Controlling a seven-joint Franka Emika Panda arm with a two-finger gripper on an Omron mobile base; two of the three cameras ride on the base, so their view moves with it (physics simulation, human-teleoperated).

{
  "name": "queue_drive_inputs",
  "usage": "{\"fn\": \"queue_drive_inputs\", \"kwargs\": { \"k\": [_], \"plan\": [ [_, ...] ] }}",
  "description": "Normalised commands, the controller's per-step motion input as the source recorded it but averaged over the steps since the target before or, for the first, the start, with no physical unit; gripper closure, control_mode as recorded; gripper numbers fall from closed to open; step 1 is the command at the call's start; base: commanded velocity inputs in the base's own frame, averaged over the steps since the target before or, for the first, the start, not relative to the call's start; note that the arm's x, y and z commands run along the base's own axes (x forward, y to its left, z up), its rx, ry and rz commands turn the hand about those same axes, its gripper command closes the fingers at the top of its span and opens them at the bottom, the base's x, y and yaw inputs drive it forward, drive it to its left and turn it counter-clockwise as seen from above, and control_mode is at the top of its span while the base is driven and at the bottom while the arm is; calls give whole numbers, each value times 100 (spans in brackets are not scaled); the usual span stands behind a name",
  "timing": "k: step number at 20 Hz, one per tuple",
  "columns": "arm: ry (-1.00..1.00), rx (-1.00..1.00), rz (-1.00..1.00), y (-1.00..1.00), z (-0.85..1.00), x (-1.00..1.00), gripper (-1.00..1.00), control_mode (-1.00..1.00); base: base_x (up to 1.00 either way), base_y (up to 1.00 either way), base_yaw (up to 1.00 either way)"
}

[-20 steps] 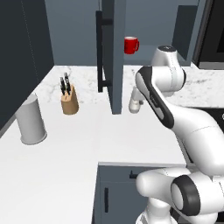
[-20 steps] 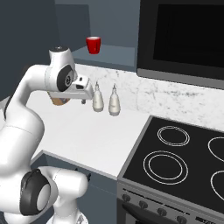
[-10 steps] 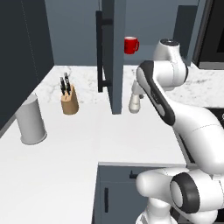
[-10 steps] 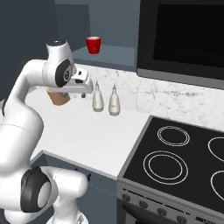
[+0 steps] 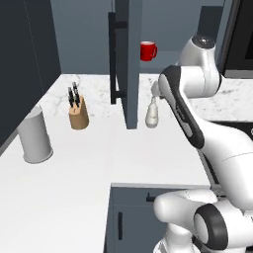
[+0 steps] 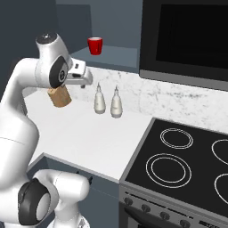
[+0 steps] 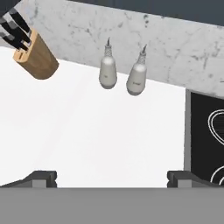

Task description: Gather all objects into one cabinet and sort the glasses and bowls to opposite sides.

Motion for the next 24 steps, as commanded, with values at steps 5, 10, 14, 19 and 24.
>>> {"fn": "queue_drive_inputs", "kwargs": {
  "k": [5,10,14,19,24],
  "plan": [
    [-20,0,0,0,53,0,-100,-100,0,0,0],
    [-6,0,0,-14,43,28,-100,-100,0,0,0],
    [1,6,0,-43,21,55,-100,-100,0,0,0],
    [7,11,1,-50,6,63,-100,-100,0,0,0],
    [1,4,0,-25,22,66,-100,-100,0,0,0]
  ]
}}
